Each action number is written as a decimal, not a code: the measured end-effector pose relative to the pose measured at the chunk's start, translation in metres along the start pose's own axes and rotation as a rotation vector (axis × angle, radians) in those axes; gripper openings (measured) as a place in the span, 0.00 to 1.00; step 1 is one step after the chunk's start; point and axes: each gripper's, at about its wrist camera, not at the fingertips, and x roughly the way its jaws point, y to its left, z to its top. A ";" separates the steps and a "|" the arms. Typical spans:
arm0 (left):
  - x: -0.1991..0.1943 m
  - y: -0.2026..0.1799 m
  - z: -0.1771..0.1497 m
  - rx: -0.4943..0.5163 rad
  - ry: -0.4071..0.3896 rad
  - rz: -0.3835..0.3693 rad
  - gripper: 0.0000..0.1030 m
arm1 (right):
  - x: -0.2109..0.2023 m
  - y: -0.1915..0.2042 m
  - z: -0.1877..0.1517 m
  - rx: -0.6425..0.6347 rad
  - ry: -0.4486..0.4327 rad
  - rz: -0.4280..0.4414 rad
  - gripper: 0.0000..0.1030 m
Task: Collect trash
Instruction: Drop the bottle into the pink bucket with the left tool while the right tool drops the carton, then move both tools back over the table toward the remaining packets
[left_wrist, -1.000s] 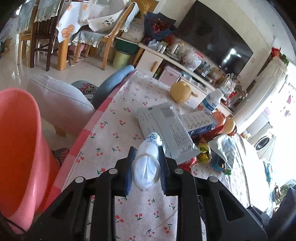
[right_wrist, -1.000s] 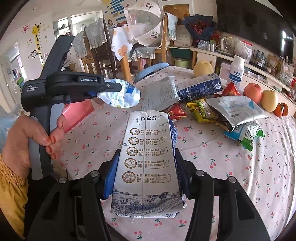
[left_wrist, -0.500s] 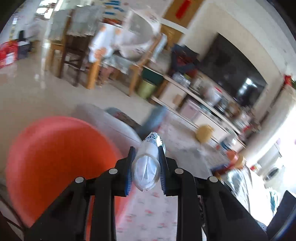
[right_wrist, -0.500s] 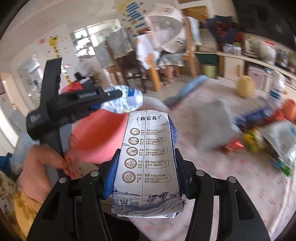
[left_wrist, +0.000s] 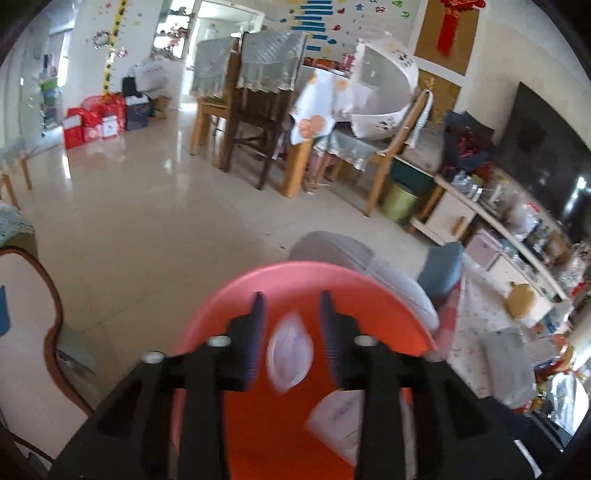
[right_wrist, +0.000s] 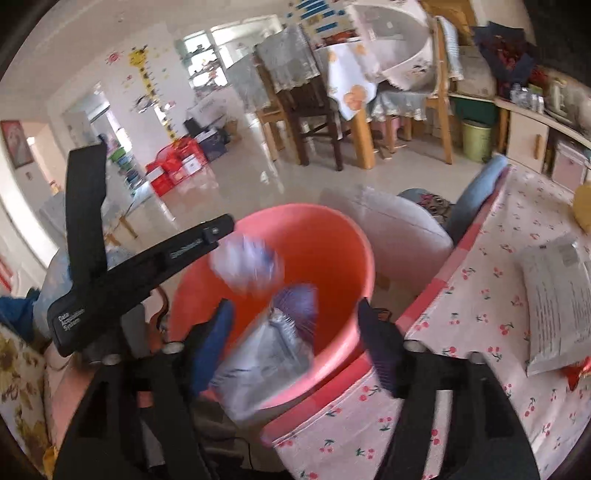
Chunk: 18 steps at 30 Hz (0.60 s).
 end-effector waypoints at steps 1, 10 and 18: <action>-0.002 0.000 -0.001 0.004 -0.015 0.006 0.61 | -0.004 -0.003 -0.003 0.008 -0.018 -0.022 0.80; -0.028 -0.048 -0.004 0.157 -0.095 0.001 0.84 | -0.051 -0.044 -0.033 0.048 -0.072 -0.170 0.87; -0.046 -0.099 -0.017 0.265 -0.138 -0.023 0.90 | -0.095 -0.077 -0.060 0.077 -0.082 -0.272 0.90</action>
